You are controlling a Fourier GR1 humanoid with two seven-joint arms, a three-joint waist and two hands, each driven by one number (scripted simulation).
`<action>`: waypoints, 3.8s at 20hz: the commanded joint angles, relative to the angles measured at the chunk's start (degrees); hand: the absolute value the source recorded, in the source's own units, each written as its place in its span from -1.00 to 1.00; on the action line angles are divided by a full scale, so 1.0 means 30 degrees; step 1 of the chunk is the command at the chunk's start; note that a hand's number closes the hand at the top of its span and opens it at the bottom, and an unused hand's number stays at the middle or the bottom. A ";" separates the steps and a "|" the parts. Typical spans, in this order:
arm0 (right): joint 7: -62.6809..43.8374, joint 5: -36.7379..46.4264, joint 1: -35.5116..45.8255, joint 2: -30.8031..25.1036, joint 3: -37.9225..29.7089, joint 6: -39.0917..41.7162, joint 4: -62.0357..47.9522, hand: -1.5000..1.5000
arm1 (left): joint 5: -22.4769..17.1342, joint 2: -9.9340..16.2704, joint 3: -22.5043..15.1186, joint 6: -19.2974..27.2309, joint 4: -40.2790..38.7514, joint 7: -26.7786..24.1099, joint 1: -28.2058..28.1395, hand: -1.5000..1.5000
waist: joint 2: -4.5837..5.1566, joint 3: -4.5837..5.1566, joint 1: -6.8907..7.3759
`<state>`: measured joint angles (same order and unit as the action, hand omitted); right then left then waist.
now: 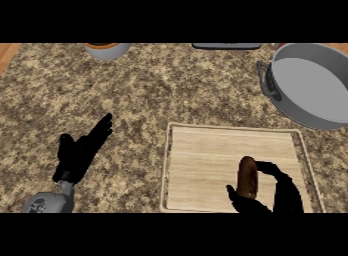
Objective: Pick the sweet potato from the tray and place it in the pot
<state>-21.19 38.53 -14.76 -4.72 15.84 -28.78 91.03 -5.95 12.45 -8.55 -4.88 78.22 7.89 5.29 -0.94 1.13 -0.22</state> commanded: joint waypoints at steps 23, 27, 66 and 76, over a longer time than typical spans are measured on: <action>1.4337 -1.4797 0.5333 -1.1207 -0.8243 1.6156 -0.3890 1.00 | 0.0098 -0.0509 -0.0293 -0.0208 -0.0235 -0.0245 0.0276 0.00 | 0.0785 -0.0780 0.0800; 1.7136 -1.5498 0.6202 -1.3435 -0.9974 1.8292 -0.6201 1.00 | 0.0261 -0.0697 -0.0516 -0.0133 -0.0068 -0.0272 0.0497 0.00 | 0.0842 -0.0762 0.0886; 2.2604 -0.0004 1.9240 -1.6034 -0.0605 1.0693 -2.0519 1.00 | 0.0819 -0.0703 -0.0671 -0.0732 -0.1071 -0.0081 0.1804 0.00 | 0.0993 -0.0433 0.2392; 2.1643 0.1989 2.2089 -1.2826 0.0604 1.2605 -2.5290 -1.00 | 0.1069 -0.1279 -0.0786 -0.0280 -0.1160 -0.0604 0.1135 0.00 | 0.0841 -0.0462 0.1730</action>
<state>40.71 45.10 47.52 -46.25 18.71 6.41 19.65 -3.40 9.20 -10.70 -6.44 74.99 7.45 9.95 1.81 -0.23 5.80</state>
